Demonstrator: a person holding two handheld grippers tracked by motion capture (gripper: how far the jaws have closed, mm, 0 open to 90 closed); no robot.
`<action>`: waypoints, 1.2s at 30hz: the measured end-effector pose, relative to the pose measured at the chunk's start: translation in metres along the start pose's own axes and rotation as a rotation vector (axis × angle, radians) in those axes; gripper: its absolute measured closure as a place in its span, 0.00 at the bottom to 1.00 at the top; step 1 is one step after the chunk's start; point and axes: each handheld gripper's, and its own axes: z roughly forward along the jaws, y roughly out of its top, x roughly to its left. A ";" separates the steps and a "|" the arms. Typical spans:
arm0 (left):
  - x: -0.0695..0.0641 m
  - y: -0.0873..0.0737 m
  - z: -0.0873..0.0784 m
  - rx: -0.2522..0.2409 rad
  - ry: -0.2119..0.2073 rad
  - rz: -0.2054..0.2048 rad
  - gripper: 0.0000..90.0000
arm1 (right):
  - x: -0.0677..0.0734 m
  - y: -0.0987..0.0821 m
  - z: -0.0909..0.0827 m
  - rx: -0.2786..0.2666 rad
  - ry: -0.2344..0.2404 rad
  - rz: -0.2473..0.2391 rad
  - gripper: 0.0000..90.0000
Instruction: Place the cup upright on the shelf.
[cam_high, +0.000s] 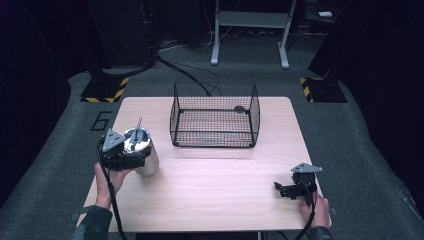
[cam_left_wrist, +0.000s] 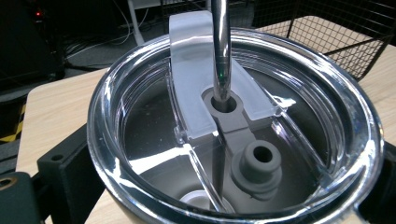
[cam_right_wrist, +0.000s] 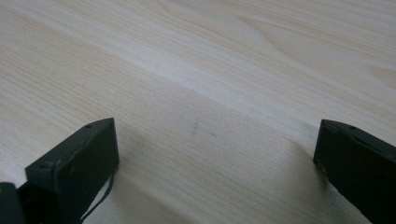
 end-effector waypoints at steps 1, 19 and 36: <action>-0.001 0.001 0.000 -0.003 -0.003 0.003 0.04 | 0.000 0.000 0.000 0.000 0.000 0.000 0.00; -0.022 0.022 0.005 -0.004 -0.090 0.051 0.04 | 0.000 0.000 0.000 0.000 0.000 0.000 0.00; -0.039 0.037 0.014 -0.009 -0.167 0.090 0.04 | 0.000 0.000 0.000 0.000 0.001 0.000 0.00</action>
